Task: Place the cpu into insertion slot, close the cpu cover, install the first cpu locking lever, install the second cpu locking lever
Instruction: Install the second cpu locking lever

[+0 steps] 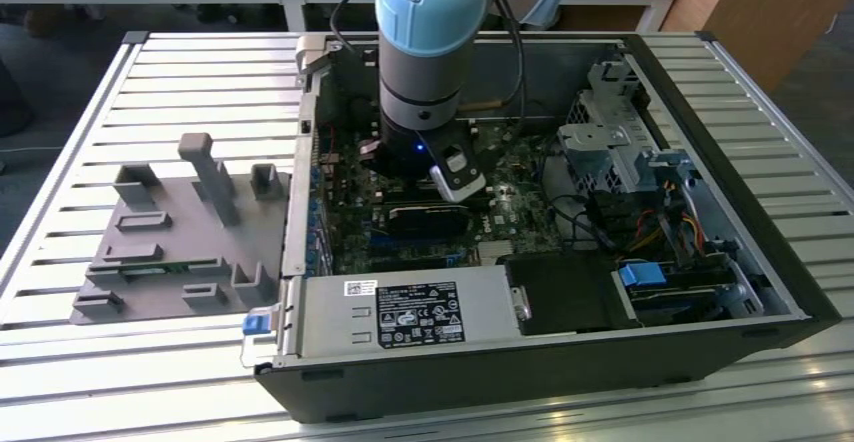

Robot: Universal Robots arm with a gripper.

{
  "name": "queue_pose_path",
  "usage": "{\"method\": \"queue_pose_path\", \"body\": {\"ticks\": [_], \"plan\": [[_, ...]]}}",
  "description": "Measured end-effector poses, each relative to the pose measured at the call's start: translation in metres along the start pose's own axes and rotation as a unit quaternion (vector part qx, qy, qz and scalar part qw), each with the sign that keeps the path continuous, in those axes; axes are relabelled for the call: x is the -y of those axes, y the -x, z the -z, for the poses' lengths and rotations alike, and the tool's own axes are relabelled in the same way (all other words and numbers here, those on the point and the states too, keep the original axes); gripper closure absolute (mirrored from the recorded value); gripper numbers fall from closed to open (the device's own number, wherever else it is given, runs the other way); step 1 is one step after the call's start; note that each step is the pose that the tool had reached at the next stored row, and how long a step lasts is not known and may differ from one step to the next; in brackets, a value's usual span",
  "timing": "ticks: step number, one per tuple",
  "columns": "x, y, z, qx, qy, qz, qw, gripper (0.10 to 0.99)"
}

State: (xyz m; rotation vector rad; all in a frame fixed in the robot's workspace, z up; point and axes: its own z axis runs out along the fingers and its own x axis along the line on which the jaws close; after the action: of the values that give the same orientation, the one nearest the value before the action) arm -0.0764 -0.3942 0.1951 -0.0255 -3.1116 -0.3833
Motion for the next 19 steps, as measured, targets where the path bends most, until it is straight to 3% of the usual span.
{"method": "queue_pose_path", "body": {"ticks": [13,19], "plan": [[-0.0035,-0.0016,-0.0052,-0.0002,0.0019,0.000,1.0000,0.980],[-0.0048,-0.0018,-0.0010,0.0001,0.0025,0.000,1.0000,0.980]]}}
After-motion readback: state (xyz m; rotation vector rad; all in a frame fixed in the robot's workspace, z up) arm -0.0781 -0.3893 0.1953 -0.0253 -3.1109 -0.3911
